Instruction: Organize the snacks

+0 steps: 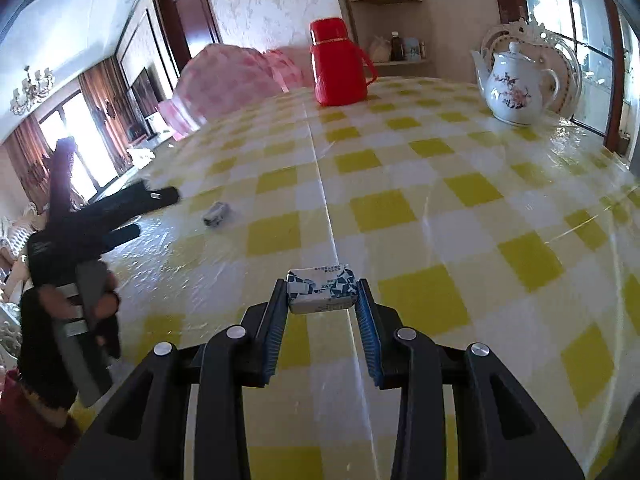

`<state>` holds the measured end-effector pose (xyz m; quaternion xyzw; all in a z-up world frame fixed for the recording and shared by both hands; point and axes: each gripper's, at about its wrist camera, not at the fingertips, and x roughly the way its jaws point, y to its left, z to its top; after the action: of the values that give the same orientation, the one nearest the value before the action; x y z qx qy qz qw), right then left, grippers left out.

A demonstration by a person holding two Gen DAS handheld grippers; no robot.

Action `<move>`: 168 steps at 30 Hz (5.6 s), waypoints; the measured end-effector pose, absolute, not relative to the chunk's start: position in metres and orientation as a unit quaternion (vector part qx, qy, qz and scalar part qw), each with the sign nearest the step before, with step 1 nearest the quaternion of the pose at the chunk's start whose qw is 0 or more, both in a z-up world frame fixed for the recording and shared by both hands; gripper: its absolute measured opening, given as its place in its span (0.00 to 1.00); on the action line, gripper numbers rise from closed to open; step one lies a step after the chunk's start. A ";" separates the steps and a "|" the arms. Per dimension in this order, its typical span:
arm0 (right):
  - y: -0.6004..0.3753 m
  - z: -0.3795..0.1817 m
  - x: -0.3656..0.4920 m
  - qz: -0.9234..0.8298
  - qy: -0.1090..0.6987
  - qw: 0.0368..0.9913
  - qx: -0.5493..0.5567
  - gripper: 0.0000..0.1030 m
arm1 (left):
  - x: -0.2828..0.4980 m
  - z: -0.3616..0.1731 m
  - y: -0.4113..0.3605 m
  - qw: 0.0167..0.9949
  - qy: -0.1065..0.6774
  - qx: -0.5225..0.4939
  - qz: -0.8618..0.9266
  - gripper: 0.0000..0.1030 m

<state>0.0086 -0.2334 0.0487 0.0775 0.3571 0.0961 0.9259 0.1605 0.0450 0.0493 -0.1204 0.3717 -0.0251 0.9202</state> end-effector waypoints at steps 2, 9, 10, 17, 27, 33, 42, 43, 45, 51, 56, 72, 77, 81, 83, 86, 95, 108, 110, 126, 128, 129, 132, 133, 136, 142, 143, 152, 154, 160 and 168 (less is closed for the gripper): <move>-0.232 0.053 0.006 0.100 0.352 0.928 0.074 0.33 | 0.165 0.047 0.023 0.920 0.383 -0.067 -0.038 0.98; -0.231 0.061 -0.003 0.113 0.344 0.929 0.073 0.34 | 0.199 0.024 -0.023 0.904 0.421 0.072 -0.039 0.83; -0.231 0.061 -0.004 0.115 0.343 0.929 0.072 0.34 | 0.204 0.022 -0.024 0.900 0.427 0.070 -0.044 0.78; -0.230 0.062 -0.005 0.120 0.347 0.927 0.069 0.34 | 0.219 0.016 -0.019 0.895 0.435 0.064 -0.079 0.28; -0.234 0.056 0.000 0.089 0.343 0.933 0.064 0.34 | 0.193 0.039 -0.033 0.912 0.391 0.062 -0.107 0.20; -0.247 0.045 0.010 0.063 0.354 0.930 0.076 0.34 | 0.153 0.049 -0.042 0.922 0.366 0.053 -0.113 0.20; -0.242 0.043 0.006 0.065 0.351 0.931 0.070 0.33 | 0.079 0.062 -0.029 0.933 0.339 0.027 -0.121 0.20; -0.239 0.043 0.004 0.071 0.350 0.931 0.071 0.33 | 0.072 0.063 -0.026 0.933 0.337 0.022 -0.120 0.20; -0.235 0.044 0.000 0.076 0.349 0.931 0.071 0.33 | 0.057 0.063 -0.022 0.935 0.334 0.018 -0.117 0.20; -0.226 0.046 -0.022 0.084 0.340 0.934 0.068 0.33 | 0.025 0.065 -0.014 0.938 0.326 0.003 -0.119 0.20; -0.221 0.047 -0.045 0.095 0.337 0.933 0.078 0.33 | 0.004 0.061 -0.014 0.938 0.327 0.003 -0.115 0.20; -0.202 0.055 -0.125 0.134 0.322 0.930 0.119 0.33 | -0.069 0.061 0.000 0.944 0.314 0.012 -0.100 0.21; -0.187 0.056 -0.142 0.143 0.325 0.928 0.110 0.33 | -0.087 0.064 0.009 0.946 0.309 0.015 -0.096 0.20; -0.172 0.058 -0.153 0.157 0.326 0.927 0.100 0.33 | -0.103 0.067 0.017 0.947 0.306 0.023 -0.091 0.21; -0.162 0.059 -0.160 0.166 0.327 0.926 0.091 0.33 | -0.110 0.067 0.023 0.948 0.305 0.026 -0.088 0.21; -0.144 0.061 -0.169 0.180 0.328 0.924 0.075 0.33 | -0.123 0.066 0.035 0.948 0.307 0.031 -0.080 0.21; -0.092 0.071 -0.197 0.223 0.321 0.920 0.029 0.33 | -0.161 0.066 0.084 0.950 0.307 0.030 -0.046 0.21; 0.007 0.071 -0.238 0.312 0.332 0.889 -0.052 0.33 | -0.215 0.068 0.161 0.950 0.310 0.020 0.036 0.21; 0.027 0.069 -0.246 0.337 0.338 0.877 -0.063 0.33 | -0.223 0.070 0.180 0.948 0.312 0.021 0.060 0.21; 0.187 0.050 -0.321 0.470 0.347 0.787 -0.199 0.59 | -0.294 0.082 0.344 0.913 0.352 -0.040 0.201 0.87; 0.189 0.050 -0.321 0.457 0.348 0.794 -0.196 0.74 | -0.308 0.091 0.354 0.920 0.323 -0.057 0.214 0.97; 0.190 0.049 -0.321 0.454 0.353 0.795 -0.194 0.75 | -0.312 0.093 0.358 0.920 0.316 -0.067 0.221 0.98; 0.188 0.049 -0.316 0.443 0.370 0.796 -0.183 0.84 | -0.318 0.094 0.367 0.915 0.310 -0.100 0.238 0.98; 0.186 0.050 -0.315 0.438 0.373 0.799 -0.175 0.84 | -0.317 0.091 0.369 0.915 0.314 -0.108 0.232 0.98; 0.193 0.046 -0.312 0.433 0.397 0.787 -0.190 0.84 | -0.307 0.080 0.373 0.904 0.341 -0.131 0.221 0.98; 0.202 0.037 -0.320 0.406 0.402 0.783 -0.243 0.84 | -0.280 0.053 0.372 0.864 0.422 -0.132 0.239 0.98; 0.202 0.035 -0.321 0.404 0.402 0.783 -0.248 0.84 | -0.279 0.052 0.371 0.864 0.422 -0.128 0.241 0.98; 0.201 0.026 -0.317 0.392 0.408 0.784 -0.255 0.84 | -0.277 0.047 0.372 0.864 0.424 -0.127 0.240 0.98; 0.201 0.025 -0.317 0.391 0.409 0.784 -0.254 0.84 | -0.276 0.047 0.373 0.864 0.424 -0.127 0.241 0.98; 0.201 0.025 -0.318 0.392 0.410 0.784 -0.253 0.84 | -0.274 0.045 0.372 0.864 0.425 -0.122 0.241 0.98; 0.202 0.023 -0.319 0.393 0.411 0.782 -0.253 0.84 | -0.273 0.045 0.370 0.864 0.427 -0.119 0.239 0.98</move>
<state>-0.3193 0.2016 0.0232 -0.2533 0.4113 0.3934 0.7822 -0.2728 0.3699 0.0451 -0.1186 0.4272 0.2386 0.8640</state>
